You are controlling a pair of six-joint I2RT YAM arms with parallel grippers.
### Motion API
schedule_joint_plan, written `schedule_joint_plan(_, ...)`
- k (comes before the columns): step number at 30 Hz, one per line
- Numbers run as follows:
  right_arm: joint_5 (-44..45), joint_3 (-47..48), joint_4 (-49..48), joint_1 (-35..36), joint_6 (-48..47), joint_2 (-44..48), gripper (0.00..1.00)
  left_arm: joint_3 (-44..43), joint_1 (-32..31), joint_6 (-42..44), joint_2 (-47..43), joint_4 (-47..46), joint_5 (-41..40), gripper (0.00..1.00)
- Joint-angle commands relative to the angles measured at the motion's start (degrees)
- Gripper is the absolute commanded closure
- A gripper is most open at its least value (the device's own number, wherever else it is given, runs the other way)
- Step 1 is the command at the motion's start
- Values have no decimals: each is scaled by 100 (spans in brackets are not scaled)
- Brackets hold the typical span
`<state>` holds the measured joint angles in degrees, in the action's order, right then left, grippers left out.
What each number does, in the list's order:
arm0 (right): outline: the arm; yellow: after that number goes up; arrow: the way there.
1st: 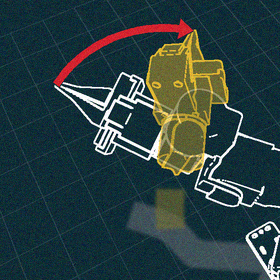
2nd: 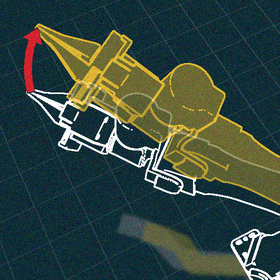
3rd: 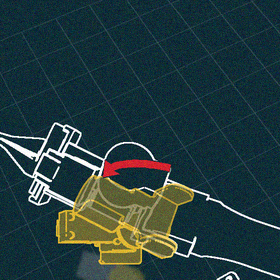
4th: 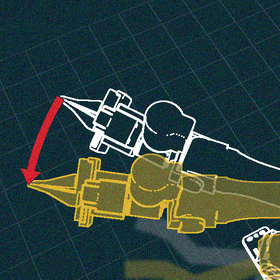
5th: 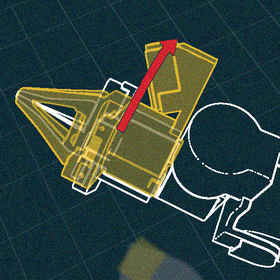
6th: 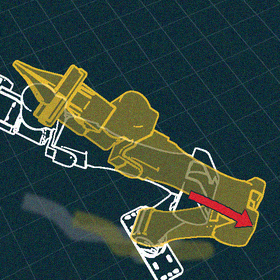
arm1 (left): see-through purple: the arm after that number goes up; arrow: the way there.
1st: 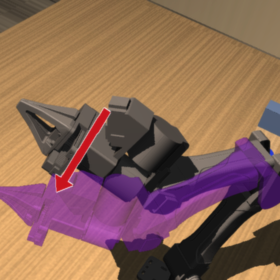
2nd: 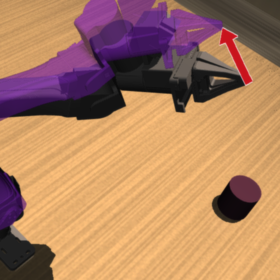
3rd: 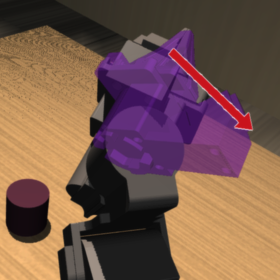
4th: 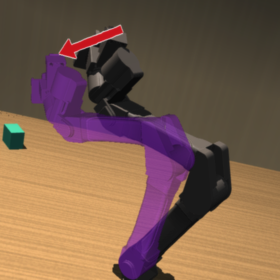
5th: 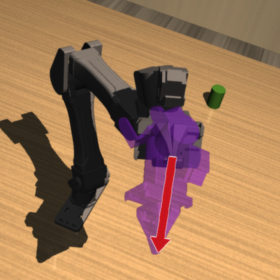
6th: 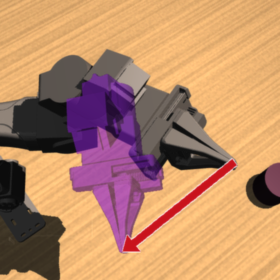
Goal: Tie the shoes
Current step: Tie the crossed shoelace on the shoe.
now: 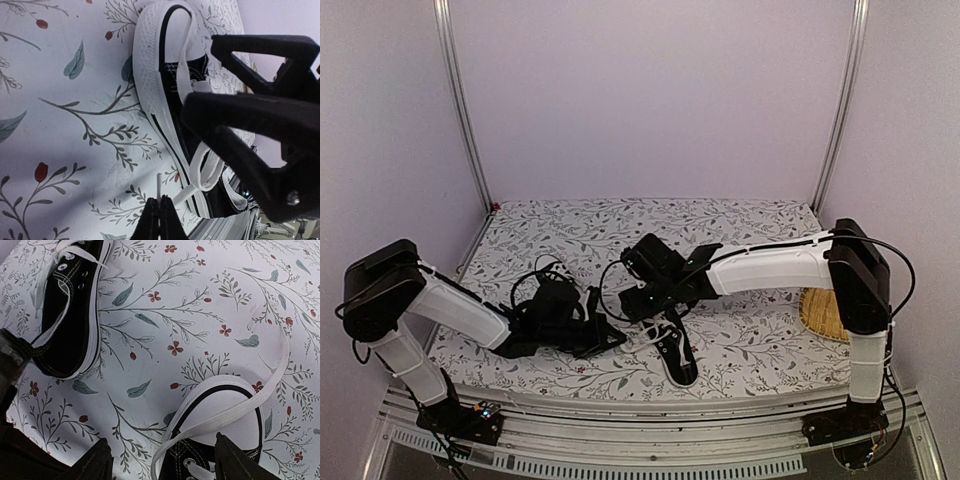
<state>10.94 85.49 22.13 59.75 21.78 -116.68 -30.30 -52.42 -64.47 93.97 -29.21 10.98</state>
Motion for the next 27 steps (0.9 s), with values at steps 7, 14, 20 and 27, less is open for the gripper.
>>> schedule_joint_plan(7, 1521, 793, 1309, 231, 130, -750, 47, 156, 83, 163, -363, 94, -143, 100)
schedule_joint_plan(14, 1665, 503, 1160, 229, 498, -170, 93, 157, 97, 189, -399, 139, -189, 100)
schedule_joint_plan(20, 1003, -384, 263, 65, 660, 1058, 98, 11, 243, 323, -437, 278, -176, 100)
schedule_joint_plan(27, -1551, -2399, -2254, -46, -486, 2901, 98, -352, 787, 755, -283, 413, 320, 100)
